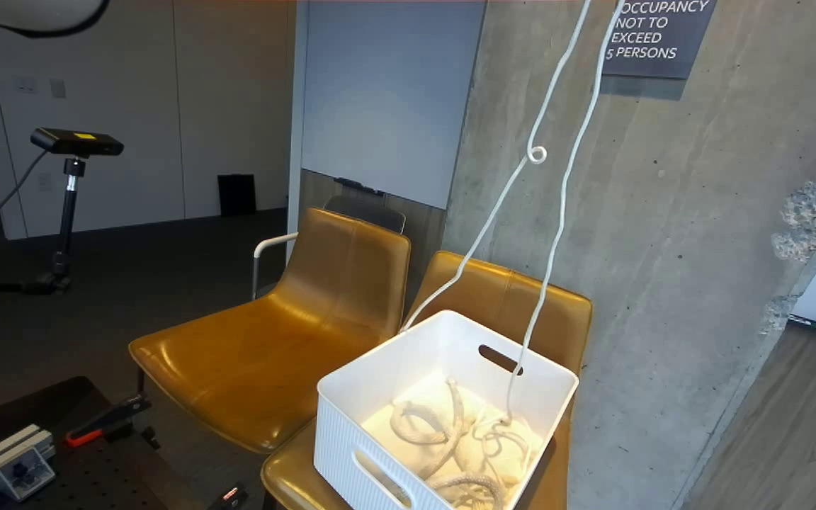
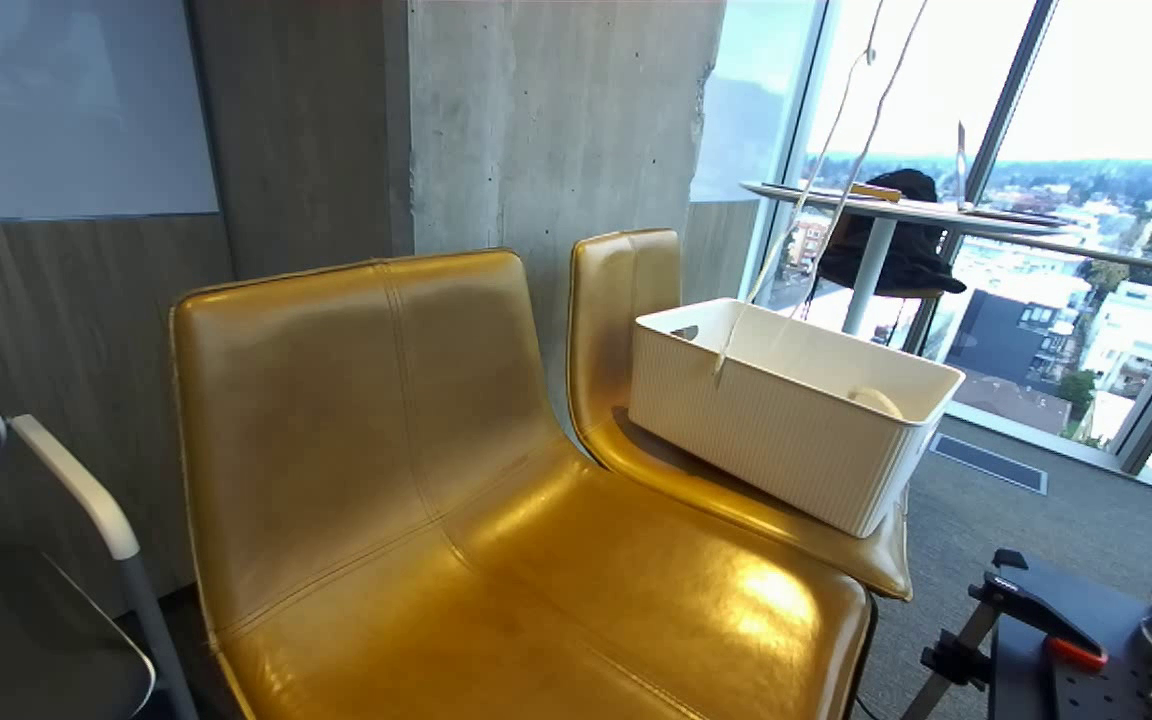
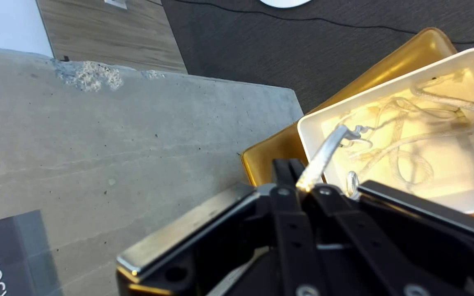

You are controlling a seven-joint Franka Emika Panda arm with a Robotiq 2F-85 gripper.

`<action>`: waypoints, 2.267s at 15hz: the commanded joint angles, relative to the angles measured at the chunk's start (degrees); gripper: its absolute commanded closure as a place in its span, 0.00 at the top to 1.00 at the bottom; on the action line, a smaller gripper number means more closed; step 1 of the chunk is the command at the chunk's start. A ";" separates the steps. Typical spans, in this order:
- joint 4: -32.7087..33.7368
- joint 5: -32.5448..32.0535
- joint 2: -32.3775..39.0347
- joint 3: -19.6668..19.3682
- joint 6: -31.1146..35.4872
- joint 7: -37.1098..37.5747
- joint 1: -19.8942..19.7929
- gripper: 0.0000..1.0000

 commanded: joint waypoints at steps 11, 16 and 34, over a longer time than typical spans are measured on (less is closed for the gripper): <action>-1.35 0.39 -3.44 -0.56 1.43 -0.23 -1.95 0.01; -2.07 1.11 -2.76 -0.05 1.88 -1.48 -2.34 0.01; -1.24 9.55 9.59 4.75 -0.87 -9.01 -3.24 0.01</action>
